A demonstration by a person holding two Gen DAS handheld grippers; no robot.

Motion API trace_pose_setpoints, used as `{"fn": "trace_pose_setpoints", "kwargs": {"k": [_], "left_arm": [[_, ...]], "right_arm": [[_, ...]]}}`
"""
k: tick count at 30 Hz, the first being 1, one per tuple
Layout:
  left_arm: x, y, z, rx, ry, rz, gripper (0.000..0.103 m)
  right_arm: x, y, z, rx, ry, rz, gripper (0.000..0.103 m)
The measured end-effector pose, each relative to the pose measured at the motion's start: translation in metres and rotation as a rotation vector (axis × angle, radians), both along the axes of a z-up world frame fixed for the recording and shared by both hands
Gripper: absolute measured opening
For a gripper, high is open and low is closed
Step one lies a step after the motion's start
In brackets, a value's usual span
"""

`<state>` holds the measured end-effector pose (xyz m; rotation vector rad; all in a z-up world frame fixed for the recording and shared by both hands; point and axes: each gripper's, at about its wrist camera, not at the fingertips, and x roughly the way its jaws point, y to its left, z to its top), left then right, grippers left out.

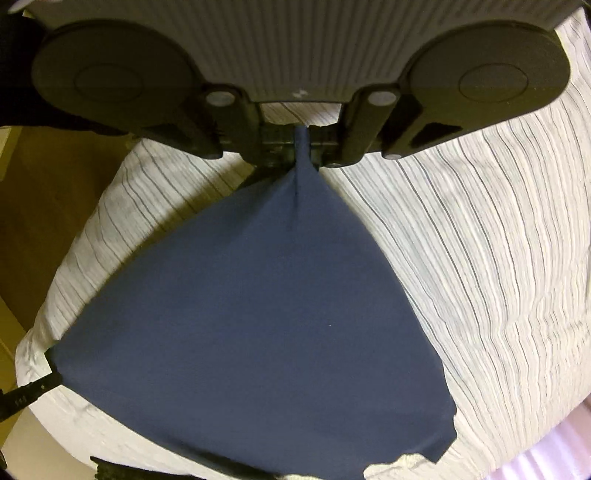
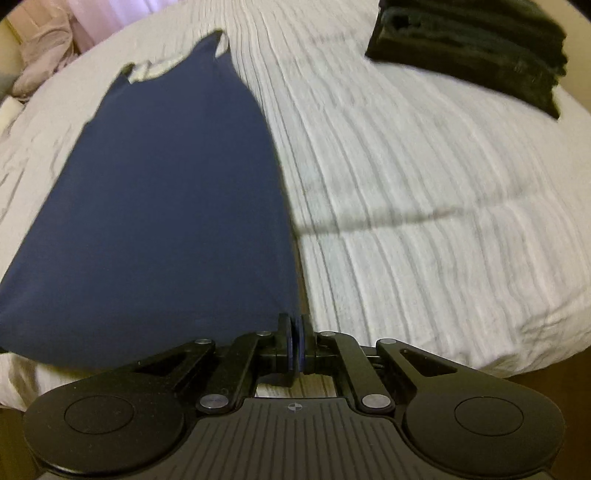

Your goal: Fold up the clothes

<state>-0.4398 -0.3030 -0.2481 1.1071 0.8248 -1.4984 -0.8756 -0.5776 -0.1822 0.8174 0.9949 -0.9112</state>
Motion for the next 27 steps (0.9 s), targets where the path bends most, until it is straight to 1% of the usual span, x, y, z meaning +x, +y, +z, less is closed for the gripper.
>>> {"fn": "trace_pose_setpoints", "kwargs": {"k": [2, 4, 5, 7, 8, 12, 16, 17, 18, 19, 20, 22, 23, 24, 27], "left_arm": [[0.006, -0.007, -0.001, 0.006, -0.003, 0.007, 0.0], [0.015, -0.019, -0.003, 0.015, -0.007, 0.015, 0.0], [0.02, -0.023, -0.007, 0.026, -0.007, 0.021, 0.0], [0.022, -0.025, -0.016, 0.063, 0.002, 0.02, 0.0], [0.023, -0.025, -0.02, 0.083, 0.006, 0.017, 0.0], [0.027, -0.022, -0.024, 0.114, -0.004, -0.004, 0.0], [0.032, -0.011, -0.007, 0.111, -0.04, 0.044, 0.003], [0.034, -0.01, -0.001, 0.099, -0.051, 0.067, 0.004], [0.039, -0.012, 0.006, 0.085, -0.065, 0.095, 0.005], [0.044, -0.014, 0.012, 0.068, -0.08, 0.124, 0.006], [0.048, -0.016, 0.018, 0.05, -0.09, 0.152, 0.007], [0.054, -0.023, 0.034, 0.01, -0.103, 0.208, 0.01], [0.056, -0.027, 0.04, -0.009, -0.106, 0.23, 0.013], [0.058, -0.031, 0.045, -0.027, -0.108, 0.24, 0.018], [0.062, -0.05, 0.048, -0.058, -0.109, 0.228, 0.022]], "right_arm": [[0.001, 0.003, 0.003, -0.006, 0.006, 0.019, 0.0], [-0.009, 0.008, 0.004, -0.003, 0.054, 0.034, 0.0], [-0.018, 0.01, 0.0, 0.014, 0.073, 0.022, 0.0], [-0.039, 0.011, -0.014, 0.065, 0.09, -0.05, 0.0], [-0.044, 0.011, -0.015, 0.069, 0.096, -0.066, 0.0], [-0.037, 0.01, -0.001, 0.026, 0.066, -0.01, 0.0], [-0.017, -0.003, 0.009, -0.019, 0.042, 0.055, 0.0], [-0.009, -0.008, 0.011, -0.031, 0.034, 0.072, 0.007], [-0.002, -0.013, 0.013, -0.042, 0.025, 0.09, 0.018], [0.005, -0.019, 0.015, -0.054, 0.017, 0.107, 0.061], [0.014, -0.024, 0.018, -0.067, -0.002, 0.124, 0.082], [0.034, -0.041, 0.022, -0.078, -0.042, 0.173, 0.082], [0.046, -0.049, 0.024, -0.083, -0.052, 0.197, 0.082], [0.059, -0.059, 0.026, -0.094, -0.064, 0.22, 0.082], [0.099, -0.091, 0.028, -0.137, -0.081, 0.273, 0.082]]}}
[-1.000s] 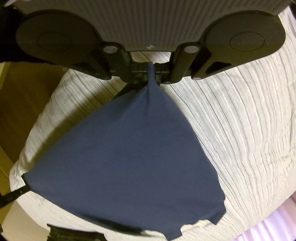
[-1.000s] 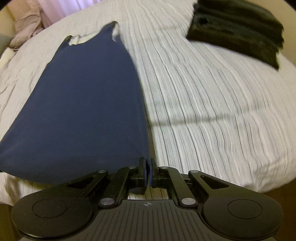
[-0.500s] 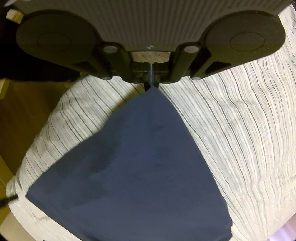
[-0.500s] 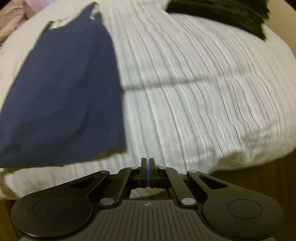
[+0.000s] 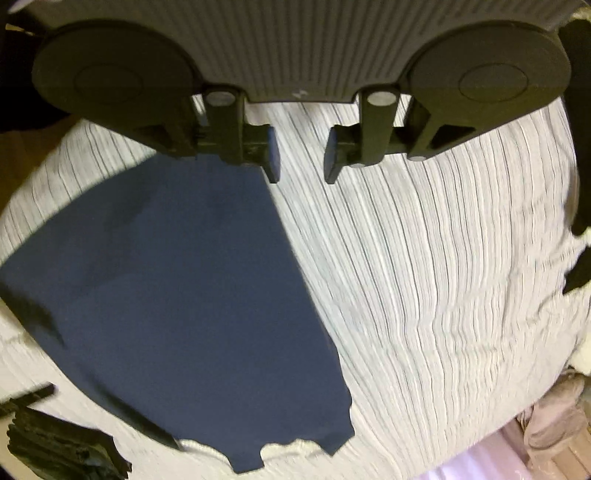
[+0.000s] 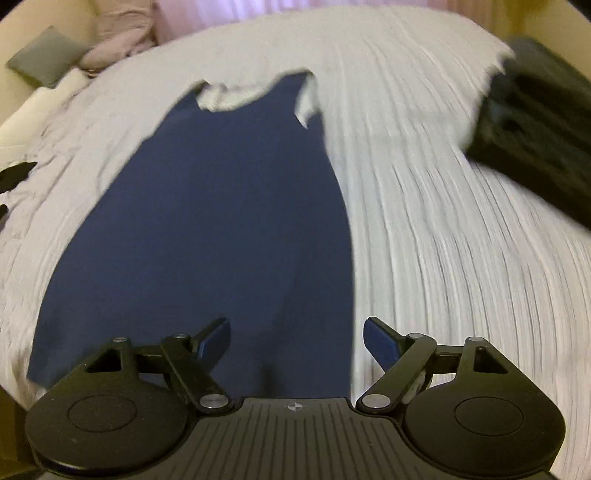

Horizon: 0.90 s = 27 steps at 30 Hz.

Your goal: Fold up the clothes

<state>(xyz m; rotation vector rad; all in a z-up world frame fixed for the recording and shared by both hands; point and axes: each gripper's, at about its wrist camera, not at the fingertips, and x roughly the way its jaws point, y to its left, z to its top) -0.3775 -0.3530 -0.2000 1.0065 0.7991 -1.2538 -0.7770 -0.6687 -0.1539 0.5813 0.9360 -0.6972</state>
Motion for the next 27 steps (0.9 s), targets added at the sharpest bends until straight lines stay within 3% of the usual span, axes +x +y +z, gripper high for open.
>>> {"fn": "trace_pose_setpoints", "kwargs": {"k": [5, 7, 9, 16, 18, 19, 20, 21, 24, 27], "left_arm": [[0.015, -0.049, -0.01, -0.042, 0.024, -0.086, 0.029], [0.023, -0.074, -0.02, -0.05, 0.041, -0.131, 0.029], [0.028, -0.101, -0.029, -0.063, 0.052, -0.172, 0.029], [0.032, -0.182, -0.061, -0.086, 0.05, -0.276, 0.03], [0.03, -0.196, -0.067, -0.079, 0.037, -0.279, 0.03], [0.029, -0.202, -0.069, -0.074, 0.031, -0.275, 0.03], [0.03, -0.207, -0.068, -0.074, 0.03, -0.261, 0.03], [0.03, -0.211, -0.066, -0.078, 0.032, -0.242, 0.03], [0.033, -0.223, -0.067, -0.074, 0.049, -0.178, 0.031], [0.033, -0.233, -0.072, -0.045, 0.035, -0.143, 0.031]], "right_arm": [[0.061, -0.052, -0.012, -0.026, 0.009, 0.009, 0.081], [0.078, -0.068, -0.021, -0.041, 0.035, 0.007, 0.08], [0.093, -0.083, -0.03, -0.059, 0.066, 0.013, 0.07], [0.136, -0.134, -0.075, -0.127, 0.194, 0.082, 0.067], [0.144, -0.15, -0.093, -0.123, 0.226, 0.118, 0.042], [0.148, -0.157, -0.102, -0.116, 0.243, 0.138, 0.013], [0.145, -0.164, -0.105, -0.12, 0.236, 0.145, 0.001], [0.14, -0.172, -0.105, -0.127, 0.221, 0.148, 0.001], [0.088, -0.207, -0.091, -0.079, 0.096, -0.054, 0.001], [0.052, -0.229, -0.108, -0.003, 0.127, -0.161, 0.0]]}}
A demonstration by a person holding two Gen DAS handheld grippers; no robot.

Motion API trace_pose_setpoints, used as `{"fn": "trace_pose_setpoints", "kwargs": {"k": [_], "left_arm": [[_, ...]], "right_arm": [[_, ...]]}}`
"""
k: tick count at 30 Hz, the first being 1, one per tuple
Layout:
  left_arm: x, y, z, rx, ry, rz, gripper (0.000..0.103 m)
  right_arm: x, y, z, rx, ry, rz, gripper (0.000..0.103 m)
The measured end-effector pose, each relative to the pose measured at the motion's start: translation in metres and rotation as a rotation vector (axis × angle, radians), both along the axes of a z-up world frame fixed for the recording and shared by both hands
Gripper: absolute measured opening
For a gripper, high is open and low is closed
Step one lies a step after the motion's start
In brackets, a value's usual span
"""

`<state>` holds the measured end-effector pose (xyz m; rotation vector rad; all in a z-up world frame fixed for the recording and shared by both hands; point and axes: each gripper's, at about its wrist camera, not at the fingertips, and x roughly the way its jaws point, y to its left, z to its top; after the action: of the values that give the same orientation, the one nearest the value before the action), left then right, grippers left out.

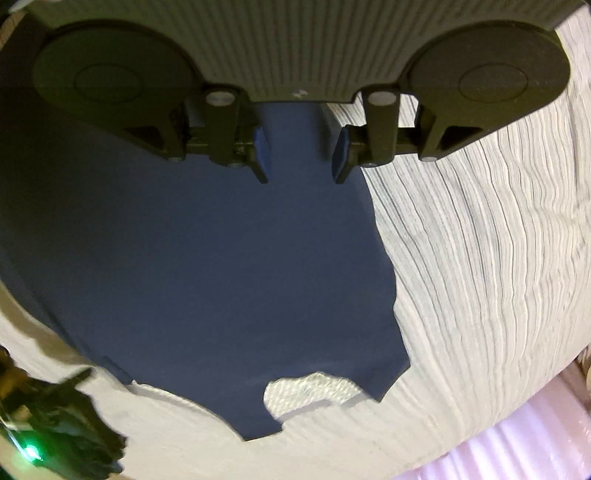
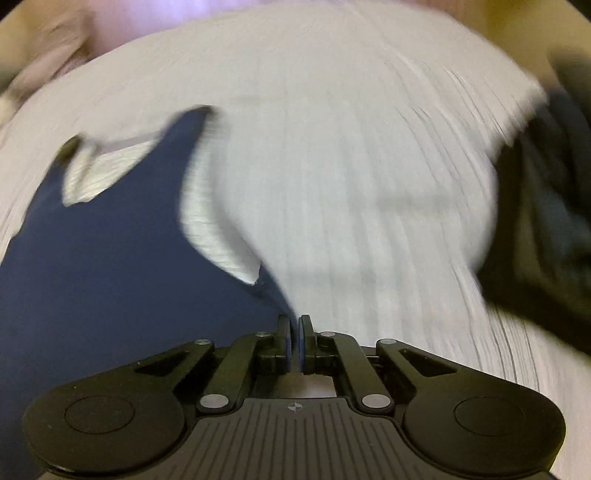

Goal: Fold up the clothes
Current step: 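Release the hem and smooth the navy top flat with both tools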

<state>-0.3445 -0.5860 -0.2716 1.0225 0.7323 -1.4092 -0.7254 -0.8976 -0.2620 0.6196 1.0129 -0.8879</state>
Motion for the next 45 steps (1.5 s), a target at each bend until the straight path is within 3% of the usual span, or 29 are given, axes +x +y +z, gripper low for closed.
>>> {"fn": "trace_pose_setpoints", "kwargs": {"k": [3, 9, 10, 11, 13, 19, 23, 29, 31, 33, 34, 37, 39, 41, 45], "left_arm": [[0.0, -0.007, 0.003, 0.004, -0.018, 0.024, 0.035], [0.026, -0.024, -0.002, 0.023, -0.012, 0.125, 0.04], [0.032, -0.026, -0.004, 0.021, -0.001, 0.142, 0.041], [0.038, -0.029, -0.006, 0.02, 0.013, 0.16, 0.043], [0.052, -0.036, -0.015, 0.024, 0.057, 0.194, 0.045], [0.084, -0.065, -0.04, 0.007, 0.151, 0.207, 0.045], [0.091, -0.087, -0.038, -0.027, 0.138, 0.122, 0.045], [0.111, -0.122, -0.034, -0.08, 0.142, 0.089, 0.045], [0.115, -0.133, -0.037, -0.087, 0.154, 0.082, 0.045], [0.114, -0.144, -0.041, -0.086, 0.17, 0.079, 0.045], [0.114, -0.151, -0.042, -0.085, 0.173, 0.078, 0.045], [0.11, -0.167, -0.044, -0.085, 0.176, 0.073, 0.045], [0.105, -0.174, -0.045, -0.089, 0.182, 0.066, 0.045], [0.099, -0.18, -0.047, -0.087, 0.174, 0.053, 0.045], [0.098, -0.19, -0.054, -0.08, 0.165, 0.052, 0.048]], "right_arm": [[-0.02, -0.012, -0.011, 0.023, 0.013, -0.021, 0.0], [-0.027, -0.015, 0.009, 0.046, -0.113, -0.011, 0.0], [-0.023, -0.011, 0.014, 0.042, -0.129, 0.003, 0.01], [-0.017, -0.005, 0.019, 0.038, -0.143, 0.017, 0.042], [-0.004, 0.012, 0.031, 0.022, -0.175, 0.043, 0.078], [0.07, 0.064, 0.04, 0.012, -0.176, 0.28, 0.078], [0.127, 0.047, 0.032, 0.01, -0.205, 0.336, 0.078], [0.167, -0.018, -0.024, 0.06, -0.063, 0.231, 0.077], [0.166, -0.021, -0.03, 0.08, -0.062, 0.236, 0.077], [0.163, -0.021, -0.028, 0.088, -0.065, 0.281, 0.036], [0.16, -0.021, -0.026, 0.093, -0.072, 0.292, 0.003], [0.152, -0.024, -0.011, 0.039, -0.065, 0.315, 0.0], [0.139, -0.035, -0.006, -0.016, -0.053, 0.27, 0.0], [0.129, -0.049, -0.009, -0.01, -0.043, 0.193, 0.0], [0.122, -0.058, -0.008, -0.006, -0.051, 0.203, 0.0]]}}
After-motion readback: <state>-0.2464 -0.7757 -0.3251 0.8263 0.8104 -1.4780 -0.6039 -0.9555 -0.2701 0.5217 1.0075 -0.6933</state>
